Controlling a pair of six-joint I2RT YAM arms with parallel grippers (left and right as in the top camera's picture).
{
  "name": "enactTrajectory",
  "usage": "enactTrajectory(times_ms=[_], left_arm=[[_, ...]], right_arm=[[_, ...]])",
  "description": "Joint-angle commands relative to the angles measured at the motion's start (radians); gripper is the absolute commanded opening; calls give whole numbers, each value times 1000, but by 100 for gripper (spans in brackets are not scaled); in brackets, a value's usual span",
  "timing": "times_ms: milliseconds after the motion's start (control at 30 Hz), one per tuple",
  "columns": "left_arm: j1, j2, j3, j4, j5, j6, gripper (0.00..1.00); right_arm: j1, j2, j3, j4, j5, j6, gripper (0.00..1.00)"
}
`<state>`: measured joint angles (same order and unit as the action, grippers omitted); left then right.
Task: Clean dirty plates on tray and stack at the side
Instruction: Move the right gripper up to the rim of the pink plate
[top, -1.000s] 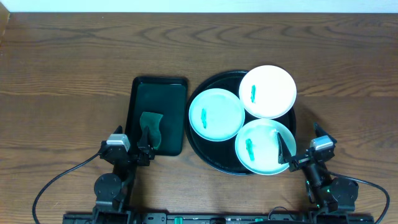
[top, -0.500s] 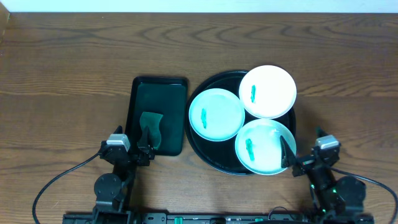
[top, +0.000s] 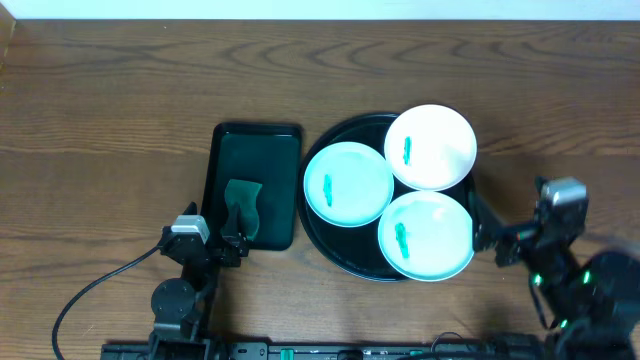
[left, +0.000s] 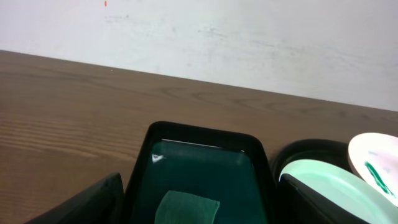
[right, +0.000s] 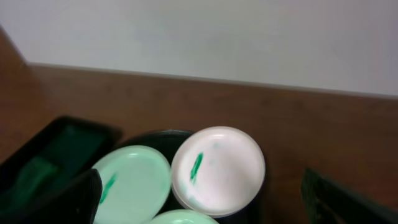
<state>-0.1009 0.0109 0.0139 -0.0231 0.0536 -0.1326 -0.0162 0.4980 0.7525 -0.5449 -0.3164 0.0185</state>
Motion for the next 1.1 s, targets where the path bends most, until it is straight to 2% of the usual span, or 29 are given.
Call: enactTrajectory(times_ms=[0, 233, 333, 567, 600, 633, 733, 867, 967, 1033, 1067], left_arm=[[-3, -7, -10, -44, -5, 8, 79], [-3, -7, -10, -44, -5, 8, 79], [-3, -7, -10, -44, -5, 8, 79], [-3, -7, -10, -44, -5, 8, 79], [-3, -7, -10, -44, -5, 8, 79], [-3, -7, -10, -44, -5, 8, 79], [-3, -7, -10, -44, -5, 8, 79], [-3, -7, -10, -44, -5, 8, 79], [-3, -7, -10, -44, -5, 8, 79], [-3, -7, -10, -44, -5, 8, 79], [-3, -7, -10, -44, -5, 8, 79]], right_arm=[[11, 197, 189, -114, -56, 10, 99], [11, 562, 567, -492, -55, 10, 99], [11, 665, 629, -514, -73, 11, 99], [21, 813, 628, -528, -192, 47, 99], [28, 832, 628, -527, -189, 47, 95], [39, 855, 627, -525, -185, 43, 83], [72, 914, 627, -521, -161, 44, 36], [131, 986, 627, -518, -73, 44, 9], [184, 1035, 626, -516, -15, 44, 7], [217, 1064, 626, -504, 21, 44, 10], [229, 1075, 626, -492, 30, 44, 23]])
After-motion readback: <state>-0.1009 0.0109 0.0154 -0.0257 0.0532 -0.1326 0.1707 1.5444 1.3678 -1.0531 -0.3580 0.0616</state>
